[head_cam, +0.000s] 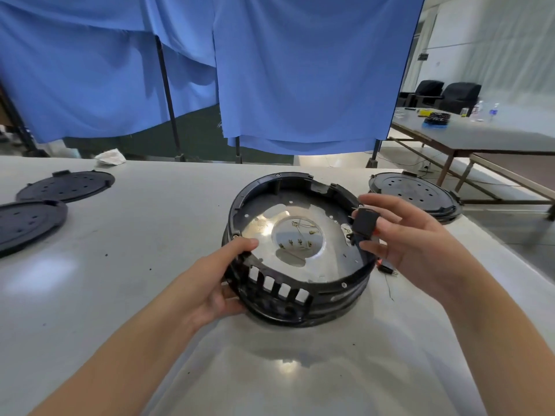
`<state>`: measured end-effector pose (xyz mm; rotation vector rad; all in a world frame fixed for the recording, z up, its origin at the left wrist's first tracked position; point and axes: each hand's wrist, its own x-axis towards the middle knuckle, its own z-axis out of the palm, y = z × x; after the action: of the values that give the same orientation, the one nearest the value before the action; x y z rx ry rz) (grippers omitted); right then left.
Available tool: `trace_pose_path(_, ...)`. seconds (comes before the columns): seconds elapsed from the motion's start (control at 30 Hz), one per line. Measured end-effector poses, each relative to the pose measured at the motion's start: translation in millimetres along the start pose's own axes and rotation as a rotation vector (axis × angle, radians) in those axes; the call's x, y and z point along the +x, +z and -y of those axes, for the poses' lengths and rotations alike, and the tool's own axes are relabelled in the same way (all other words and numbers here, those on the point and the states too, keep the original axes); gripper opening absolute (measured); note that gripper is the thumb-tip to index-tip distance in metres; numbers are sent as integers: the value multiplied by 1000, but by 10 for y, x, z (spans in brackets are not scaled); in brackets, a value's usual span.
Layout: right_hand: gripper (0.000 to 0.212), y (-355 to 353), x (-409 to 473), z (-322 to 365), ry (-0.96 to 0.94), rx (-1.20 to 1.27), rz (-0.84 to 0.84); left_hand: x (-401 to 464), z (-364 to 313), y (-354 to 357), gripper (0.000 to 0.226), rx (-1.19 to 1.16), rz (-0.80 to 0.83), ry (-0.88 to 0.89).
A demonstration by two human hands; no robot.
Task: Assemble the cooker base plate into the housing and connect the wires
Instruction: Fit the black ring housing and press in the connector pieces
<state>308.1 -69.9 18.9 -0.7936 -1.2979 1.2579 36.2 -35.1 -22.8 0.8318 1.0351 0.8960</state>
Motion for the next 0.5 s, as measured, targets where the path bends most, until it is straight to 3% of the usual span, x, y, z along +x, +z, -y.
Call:
trace_pose_path(0.27, 32, 229, 95, -117, 129, 105, 138, -40, 66, 54, 26, 79, 20, 16)
trace_pose_path(0.5, 25, 213, 211, -56, 247, 132, 125, -120, 14, 105, 54, 82, 54, -11)
